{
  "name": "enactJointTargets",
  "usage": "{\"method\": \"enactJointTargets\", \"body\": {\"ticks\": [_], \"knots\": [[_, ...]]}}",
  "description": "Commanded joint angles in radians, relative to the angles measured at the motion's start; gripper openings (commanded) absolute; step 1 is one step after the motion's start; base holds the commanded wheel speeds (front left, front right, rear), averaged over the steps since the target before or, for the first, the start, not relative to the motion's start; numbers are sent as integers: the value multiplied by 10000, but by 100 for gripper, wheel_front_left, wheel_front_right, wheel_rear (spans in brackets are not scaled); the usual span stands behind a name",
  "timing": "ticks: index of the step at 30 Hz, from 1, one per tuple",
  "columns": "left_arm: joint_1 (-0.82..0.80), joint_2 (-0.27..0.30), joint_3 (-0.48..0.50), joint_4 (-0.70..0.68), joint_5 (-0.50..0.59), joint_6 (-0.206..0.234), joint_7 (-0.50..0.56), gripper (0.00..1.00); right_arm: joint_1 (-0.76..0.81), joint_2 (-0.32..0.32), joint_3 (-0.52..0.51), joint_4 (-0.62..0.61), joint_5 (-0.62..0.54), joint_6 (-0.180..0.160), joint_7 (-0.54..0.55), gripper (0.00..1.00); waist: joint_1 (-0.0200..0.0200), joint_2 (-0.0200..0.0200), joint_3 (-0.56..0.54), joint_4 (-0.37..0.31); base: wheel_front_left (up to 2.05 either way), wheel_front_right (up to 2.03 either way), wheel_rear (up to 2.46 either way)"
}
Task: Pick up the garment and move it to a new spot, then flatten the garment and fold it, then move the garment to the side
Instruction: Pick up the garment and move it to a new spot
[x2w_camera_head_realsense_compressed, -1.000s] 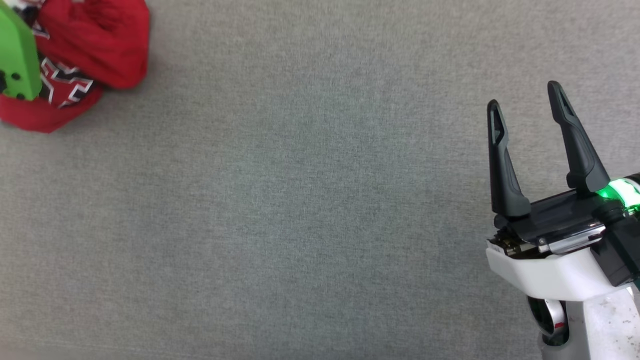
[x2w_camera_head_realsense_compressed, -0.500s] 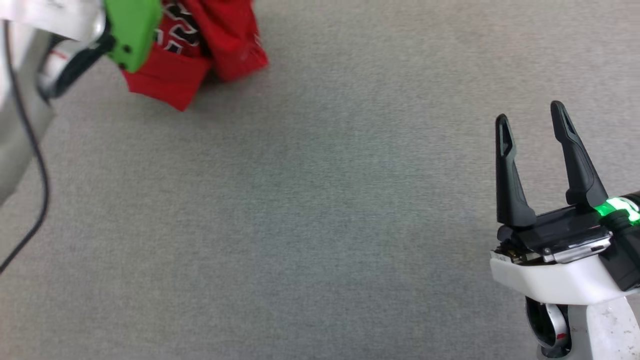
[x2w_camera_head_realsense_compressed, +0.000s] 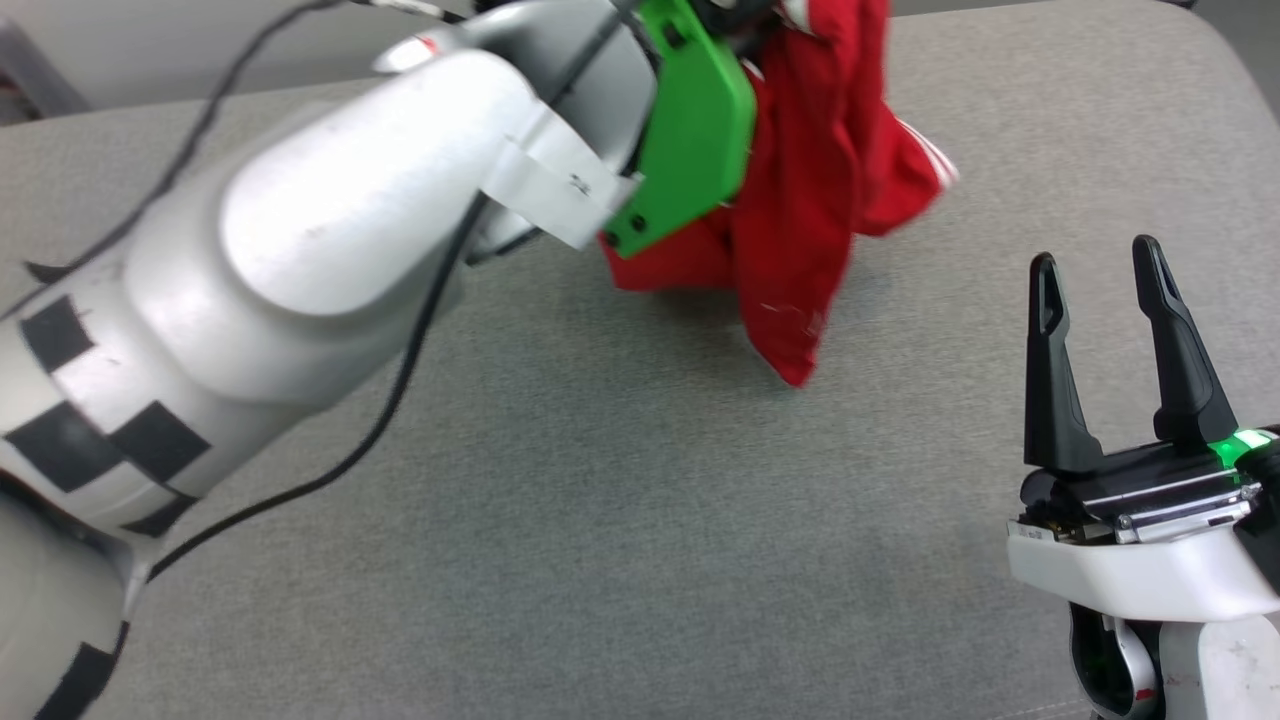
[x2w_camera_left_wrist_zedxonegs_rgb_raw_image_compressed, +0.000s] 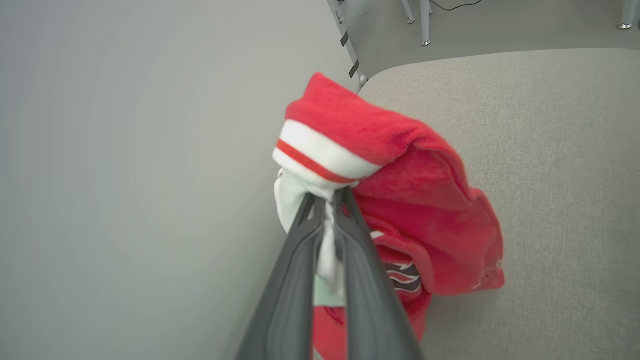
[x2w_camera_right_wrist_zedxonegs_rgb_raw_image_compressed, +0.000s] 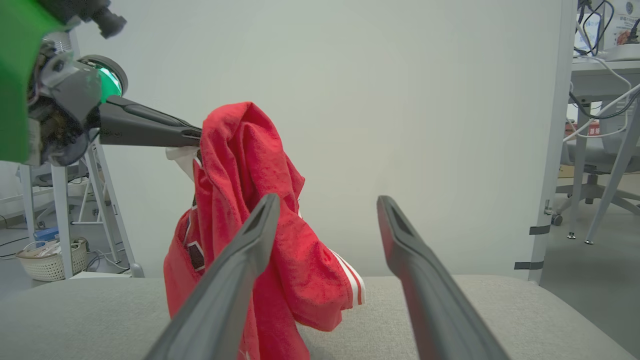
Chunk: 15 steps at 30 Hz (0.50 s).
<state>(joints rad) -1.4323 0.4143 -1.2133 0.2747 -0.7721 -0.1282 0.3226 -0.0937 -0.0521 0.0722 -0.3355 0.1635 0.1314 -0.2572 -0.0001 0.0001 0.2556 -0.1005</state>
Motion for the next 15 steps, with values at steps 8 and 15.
{"method": "enactJointTargets", "body": {"ticks": [8, 15], "knots": [[916, -196, -610, 468, -404, -25, -607, 0, 274, 18, -168, -80, 86, -7, -46, 100, 1, -1, -287, -431, 0, 0, 0], [2660, 787, -664, 1185, -172, -25, -874, 0, 216, 18, -200, -87, 36, -7, -46, 100, 1, -1, -158, -160, 0, 0, 0]]}}
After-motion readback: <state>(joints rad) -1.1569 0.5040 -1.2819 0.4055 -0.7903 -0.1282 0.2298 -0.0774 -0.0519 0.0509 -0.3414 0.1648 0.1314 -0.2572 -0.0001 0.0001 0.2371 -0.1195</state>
